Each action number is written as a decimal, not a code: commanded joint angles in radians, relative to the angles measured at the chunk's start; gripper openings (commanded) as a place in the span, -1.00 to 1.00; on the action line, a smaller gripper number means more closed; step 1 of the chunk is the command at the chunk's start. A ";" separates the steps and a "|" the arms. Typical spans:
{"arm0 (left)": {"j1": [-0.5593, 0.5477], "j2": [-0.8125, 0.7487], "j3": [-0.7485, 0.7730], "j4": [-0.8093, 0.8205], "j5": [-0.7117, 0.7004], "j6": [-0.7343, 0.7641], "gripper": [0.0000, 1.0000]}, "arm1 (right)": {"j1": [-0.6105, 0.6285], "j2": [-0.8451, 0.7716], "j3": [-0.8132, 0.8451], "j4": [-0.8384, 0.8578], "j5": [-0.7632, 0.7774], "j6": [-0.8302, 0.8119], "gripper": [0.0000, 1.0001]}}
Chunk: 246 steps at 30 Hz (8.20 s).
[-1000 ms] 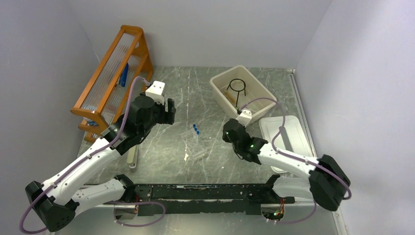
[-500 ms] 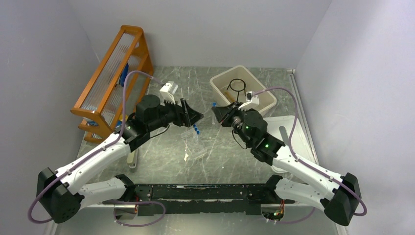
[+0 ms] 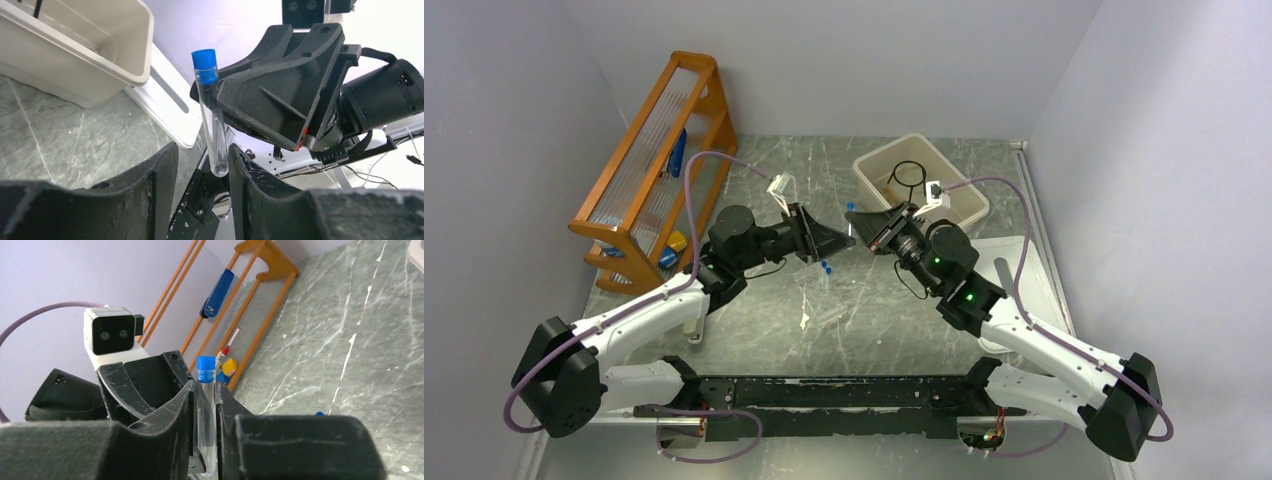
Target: Organize the chemistry lab equipment
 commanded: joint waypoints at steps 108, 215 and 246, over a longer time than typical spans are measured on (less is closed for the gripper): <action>-0.012 -0.348 0.153 -0.728 -0.793 0.655 0.41 | 0.231 0.401 -0.251 0.401 0.164 -0.772 -0.81; -0.012 -0.258 0.144 -0.701 -0.489 0.607 0.47 | -0.776 0.416 -0.052 -0.721 0.051 -0.242 0.14; -0.055 -0.006 0.173 -0.385 -0.184 0.361 0.77 | -0.773 0.227 -0.034 -0.650 0.078 -0.221 -1.00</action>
